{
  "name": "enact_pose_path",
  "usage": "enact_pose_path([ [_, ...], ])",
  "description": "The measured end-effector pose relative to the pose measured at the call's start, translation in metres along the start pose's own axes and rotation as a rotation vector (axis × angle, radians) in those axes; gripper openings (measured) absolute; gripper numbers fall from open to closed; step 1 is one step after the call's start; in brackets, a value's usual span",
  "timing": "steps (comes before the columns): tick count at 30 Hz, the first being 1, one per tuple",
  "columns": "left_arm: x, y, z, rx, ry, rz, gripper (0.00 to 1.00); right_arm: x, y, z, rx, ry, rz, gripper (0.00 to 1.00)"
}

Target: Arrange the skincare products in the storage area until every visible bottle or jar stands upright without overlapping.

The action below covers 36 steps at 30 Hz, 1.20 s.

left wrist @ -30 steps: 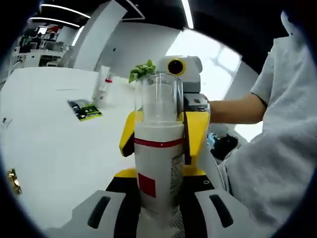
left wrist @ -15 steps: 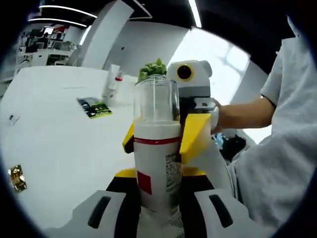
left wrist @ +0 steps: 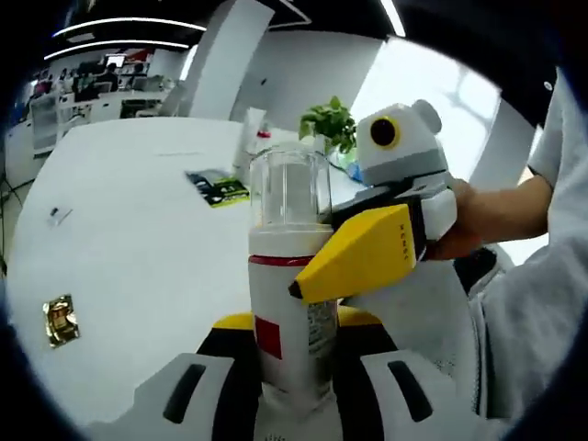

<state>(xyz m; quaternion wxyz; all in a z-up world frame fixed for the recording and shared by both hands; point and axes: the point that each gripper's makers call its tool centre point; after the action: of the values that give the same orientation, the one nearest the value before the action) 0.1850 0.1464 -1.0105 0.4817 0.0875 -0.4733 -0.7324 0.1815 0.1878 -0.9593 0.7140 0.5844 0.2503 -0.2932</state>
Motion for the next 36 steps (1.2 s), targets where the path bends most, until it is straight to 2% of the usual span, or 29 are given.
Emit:
enact_pose_path([
  [3, -0.005, -0.001, 0.000, -0.006, 0.025, 0.003, 0.25, 0.007, 0.001, -0.004, 0.029, -0.071, -0.068, 0.16],
  [6, -0.018, -0.004, -0.001, -0.019, 0.091, 0.015, 0.25, 0.013, 0.000, -0.009, 0.052, -0.139, -0.139, 0.17],
  [7, -0.022, -0.005, 0.000, -0.028, 0.123, -0.010, 0.25, 0.013, 0.000, -0.011, 0.056, -0.143, -0.133, 0.17],
  [10, -0.027, -0.011, -0.001, -0.059, 0.166, -0.048, 0.25, 0.019, -0.003, -0.014, 0.073, -0.178, -0.228, 0.18],
  [13, -0.030, -0.015, -0.002, -0.079, 0.205, -0.090, 0.25, 0.023, -0.005, -0.016, 0.080, -0.195, -0.249, 0.19],
  [18, -0.026, -0.015, -0.003, -0.075, 0.211, -0.160, 0.25, 0.029, -0.010, -0.011, 0.081, -0.228, -0.267, 0.19],
  [21, -0.022, -0.011, -0.003, -0.054, 0.187, -0.170, 0.25, 0.021, -0.009, -0.007, 0.063, -0.169, -0.170, 0.17],
  [22, -0.015, -0.010, -0.004, -0.046, 0.138, -0.141, 0.25, 0.020, -0.011, -0.007, 0.036, -0.156, -0.133, 0.17],
  [23, -0.013, -0.009, -0.004, -0.042, 0.125, -0.131, 0.24, 0.023, -0.014, -0.004, 0.002, -0.167, -0.082, 0.17],
  [24, -0.012, -0.011, -0.005, -0.046, 0.113, -0.134, 0.24, 0.016, -0.013, -0.005, 0.000, -0.123, -0.109, 0.16],
  [26, -0.003, -0.007, -0.006, -0.029, 0.067, -0.161, 0.25, 0.012, -0.014, -0.003, -0.038, -0.086, -0.045, 0.16],
  [28, -0.002, -0.005, -0.005, -0.009, 0.063, -0.182, 0.25, 0.011, -0.013, -0.002, -0.052, -0.076, 0.004, 0.16],
  [29, 0.002, -0.004, -0.005, 0.000, 0.037, -0.167, 0.25, 0.007, -0.013, 0.000, -0.077, -0.039, 0.036, 0.16],
  [32, 0.008, 0.000, -0.003, 0.019, -0.008, -0.150, 0.23, 0.001, -0.014, 0.002, -0.124, 0.014, 0.125, 0.16],
  [36, 0.018, 0.005, -0.002, 0.042, -0.070, -0.128, 0.23, -0.011, -0.013, 0.006, -0.161, 0.110, 0.214, 0.16],
])
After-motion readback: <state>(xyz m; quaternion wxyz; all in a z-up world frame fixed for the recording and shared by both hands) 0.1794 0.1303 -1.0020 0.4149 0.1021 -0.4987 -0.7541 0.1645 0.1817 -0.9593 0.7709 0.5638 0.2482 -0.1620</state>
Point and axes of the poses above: the point that each gripper's makers call its tool centre point, and the gripper's own axes: z roughly backward along the fingers, x roughly to its right, y roughly out of its top, and after that the axes turned 3 degrees about y, right-handed
